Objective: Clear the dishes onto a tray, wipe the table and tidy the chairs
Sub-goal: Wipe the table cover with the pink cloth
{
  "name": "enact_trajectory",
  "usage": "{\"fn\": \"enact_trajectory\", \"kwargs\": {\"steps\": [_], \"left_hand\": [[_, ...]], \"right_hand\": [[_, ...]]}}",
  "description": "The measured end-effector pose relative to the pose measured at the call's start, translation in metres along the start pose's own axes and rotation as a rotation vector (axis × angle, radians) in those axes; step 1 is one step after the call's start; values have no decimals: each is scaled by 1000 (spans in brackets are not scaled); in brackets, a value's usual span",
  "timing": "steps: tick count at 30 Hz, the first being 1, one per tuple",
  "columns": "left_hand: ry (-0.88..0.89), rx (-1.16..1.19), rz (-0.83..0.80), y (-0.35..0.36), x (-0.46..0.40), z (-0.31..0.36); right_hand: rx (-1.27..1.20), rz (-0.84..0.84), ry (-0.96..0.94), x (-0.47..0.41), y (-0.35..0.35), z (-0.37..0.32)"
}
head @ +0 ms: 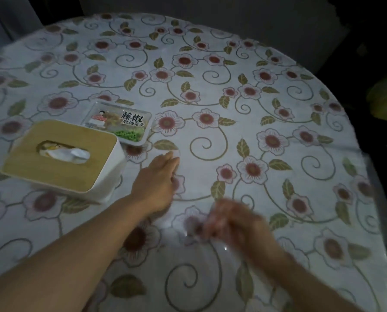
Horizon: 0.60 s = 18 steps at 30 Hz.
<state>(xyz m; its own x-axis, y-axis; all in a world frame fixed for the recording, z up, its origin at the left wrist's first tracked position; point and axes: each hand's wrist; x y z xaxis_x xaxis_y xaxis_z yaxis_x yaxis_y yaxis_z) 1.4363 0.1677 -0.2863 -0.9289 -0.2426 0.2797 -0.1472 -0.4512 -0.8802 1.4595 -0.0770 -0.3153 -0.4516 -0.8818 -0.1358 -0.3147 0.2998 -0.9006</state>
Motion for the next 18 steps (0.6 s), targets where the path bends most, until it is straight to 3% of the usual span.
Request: {"fn": "enact_trajectory", "kwargs": {"steps": [3, 6, 9, 13, 15, 18], "left_hand": [[-39, -46, -37, 11, 42, -15], [-76, -54, -97, 20, 62, -26], [-68, -38, -96, 23, 63, -31], [-54, -7, -125, 17, 73, -27], [-40, -45, -116, 21, 92, -25], [-36, -106, -106, 37, 126, -24]], "right_hand": [[16, 255, 563, -15, -32, 42], [91, 323, 777, -19, -9, 35], [-52, 424, 687, -8, 34, -34], [-343, 272, 404, 43, 60, -134], [-320, 122, 237, 69, 57, -150], [-188, 136, 209, 89, 23, -130]]}}
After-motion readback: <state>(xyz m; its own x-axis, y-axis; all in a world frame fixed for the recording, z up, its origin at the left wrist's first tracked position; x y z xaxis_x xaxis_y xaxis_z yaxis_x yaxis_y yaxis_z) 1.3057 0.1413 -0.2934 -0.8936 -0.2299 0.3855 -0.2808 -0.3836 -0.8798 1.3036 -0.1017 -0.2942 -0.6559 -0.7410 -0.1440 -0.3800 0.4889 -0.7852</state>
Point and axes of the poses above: each hand's wrist, its own x-axis away from the middle knuckle, its own y-axis out of the palm, z = x × y, and after that the axes turned 3 degrees about -y, right-handed
